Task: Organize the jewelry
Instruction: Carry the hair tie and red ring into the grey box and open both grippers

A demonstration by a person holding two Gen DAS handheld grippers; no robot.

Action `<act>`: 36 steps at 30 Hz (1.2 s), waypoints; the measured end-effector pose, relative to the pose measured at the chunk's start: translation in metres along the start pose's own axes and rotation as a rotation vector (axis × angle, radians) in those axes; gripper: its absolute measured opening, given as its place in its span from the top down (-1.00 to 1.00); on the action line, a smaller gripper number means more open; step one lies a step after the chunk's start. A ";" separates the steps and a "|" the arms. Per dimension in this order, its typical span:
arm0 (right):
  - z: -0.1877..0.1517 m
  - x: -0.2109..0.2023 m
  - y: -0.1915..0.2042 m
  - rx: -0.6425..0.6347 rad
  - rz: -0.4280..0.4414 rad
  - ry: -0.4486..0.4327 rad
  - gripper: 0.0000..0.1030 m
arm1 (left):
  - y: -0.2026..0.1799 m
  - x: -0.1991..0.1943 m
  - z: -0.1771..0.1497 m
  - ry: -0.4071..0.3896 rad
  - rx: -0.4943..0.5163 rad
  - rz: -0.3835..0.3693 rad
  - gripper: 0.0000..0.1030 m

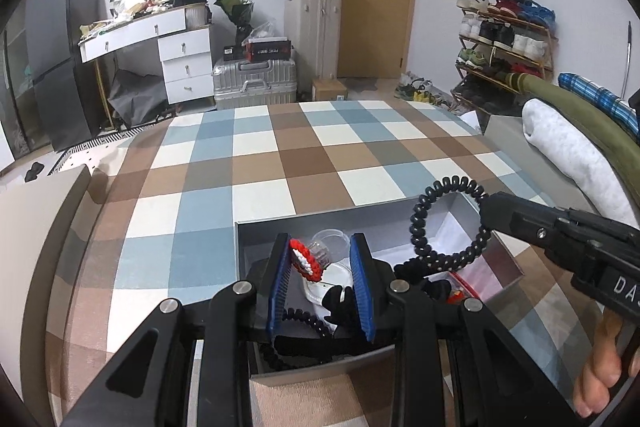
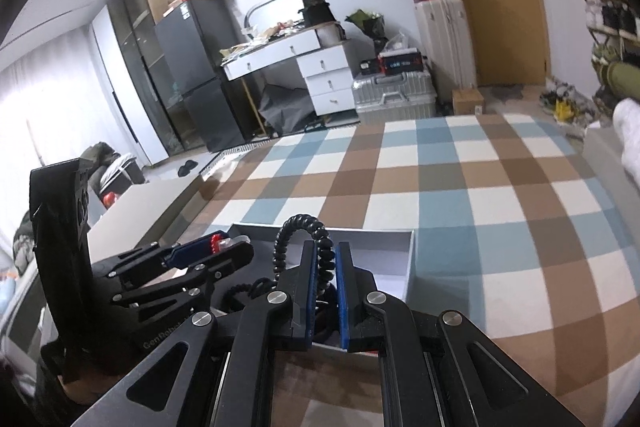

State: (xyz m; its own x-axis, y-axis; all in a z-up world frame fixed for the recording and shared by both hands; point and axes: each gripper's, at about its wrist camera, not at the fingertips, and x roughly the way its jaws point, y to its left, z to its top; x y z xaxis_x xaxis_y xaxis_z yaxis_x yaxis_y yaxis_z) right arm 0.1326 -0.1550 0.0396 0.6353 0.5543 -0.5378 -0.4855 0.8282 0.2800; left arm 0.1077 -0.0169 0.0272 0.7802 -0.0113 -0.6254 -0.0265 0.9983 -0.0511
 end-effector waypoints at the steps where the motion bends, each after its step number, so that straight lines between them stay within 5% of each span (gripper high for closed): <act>1: 0.000 0.002 0.000 0.005 0.001 0.004 0.84 | 0.000 0.002 0.000 0.003 -0.001 0.001 0.54; 28: -0.006 0.025 0.005 0.005 -0.020 0.085 0.78 | -0.002 0.013 -0.003 0.053 -0.014 0.006 0.50; 33: -0.006 0.016 0.008 -0.032 -0.030 0.086 0.71 | 0.000 0.000 -0.006 0.037 -0.024 -0.026 0.24; 36: -0.008 0.009 0.010 -0.059 -0.048 0.084 0.50 | -0.001 -0.013 -0.009 0.017 -0.024 -0.035 -0.22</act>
State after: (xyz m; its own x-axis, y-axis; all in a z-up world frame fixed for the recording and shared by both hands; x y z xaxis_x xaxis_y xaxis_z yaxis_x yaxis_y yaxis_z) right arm 0.1287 -0.1427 0.0314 0.6071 0.5032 -0.6150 -0.4920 0.8458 0.2064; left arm 0.0915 -0.0178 0.0282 0.7700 -0.0471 -0.6363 -0.0148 0.9957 -0.0916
